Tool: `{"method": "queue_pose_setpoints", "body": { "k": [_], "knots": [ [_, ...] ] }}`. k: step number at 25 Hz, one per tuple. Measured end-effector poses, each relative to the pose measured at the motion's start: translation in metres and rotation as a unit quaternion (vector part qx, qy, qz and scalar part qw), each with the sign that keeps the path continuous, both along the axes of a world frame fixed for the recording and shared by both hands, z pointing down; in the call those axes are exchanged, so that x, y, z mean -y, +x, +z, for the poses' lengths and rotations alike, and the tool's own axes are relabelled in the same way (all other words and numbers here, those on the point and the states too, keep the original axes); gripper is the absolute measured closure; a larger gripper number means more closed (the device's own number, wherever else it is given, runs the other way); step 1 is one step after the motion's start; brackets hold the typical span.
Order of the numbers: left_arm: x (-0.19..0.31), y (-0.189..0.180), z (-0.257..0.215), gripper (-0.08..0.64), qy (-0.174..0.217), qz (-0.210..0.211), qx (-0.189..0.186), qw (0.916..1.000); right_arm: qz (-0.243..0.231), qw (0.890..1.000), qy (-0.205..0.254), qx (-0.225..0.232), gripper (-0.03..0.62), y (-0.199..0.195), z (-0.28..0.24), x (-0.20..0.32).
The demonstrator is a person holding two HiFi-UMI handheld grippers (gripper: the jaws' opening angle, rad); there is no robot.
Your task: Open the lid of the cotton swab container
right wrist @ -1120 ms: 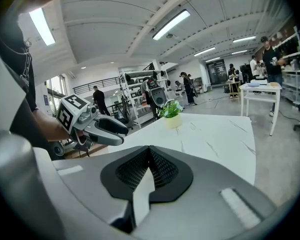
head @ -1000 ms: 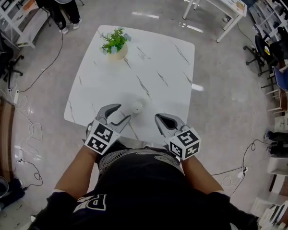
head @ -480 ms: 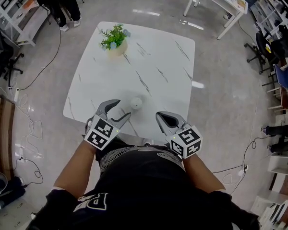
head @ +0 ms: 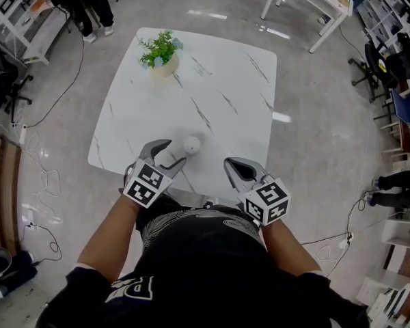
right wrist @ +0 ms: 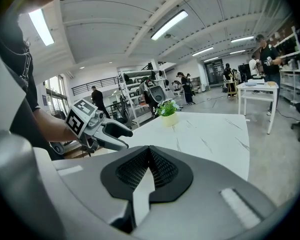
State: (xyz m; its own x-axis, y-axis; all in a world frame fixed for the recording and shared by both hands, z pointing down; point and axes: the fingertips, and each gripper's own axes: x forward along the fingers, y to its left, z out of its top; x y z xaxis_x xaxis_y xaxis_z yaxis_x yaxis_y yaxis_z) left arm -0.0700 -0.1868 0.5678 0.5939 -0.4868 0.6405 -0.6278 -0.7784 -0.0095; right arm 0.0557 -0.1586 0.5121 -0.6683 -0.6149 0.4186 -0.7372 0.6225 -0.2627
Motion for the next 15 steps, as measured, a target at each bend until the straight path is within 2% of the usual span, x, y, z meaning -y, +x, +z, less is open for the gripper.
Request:
{"method": "queue_pose_setpoints", "body": {
  "k": [5,10,15],
  "knots": [
    [0.005,0.002,0.028,0.253,-0.026,-0.018,-0.002,0.9995,0.004,1.000,-0.005,-0.001,0.592,0.004,0.007,0.003],
    [0.006,0.010,0.053,0.244,-0.039,-0.005,0.018,0.9991,0.008,1.000,-0.011,-0.001,0.592,0.011,0.014,0.004],
    [0.011,0.013,0.067,0.244,-0.049,-0.011,0.024,0.9985,0.014,1.000,-0.019,0.004,0.592,0.014,0.020,0.006]
  ]
}}
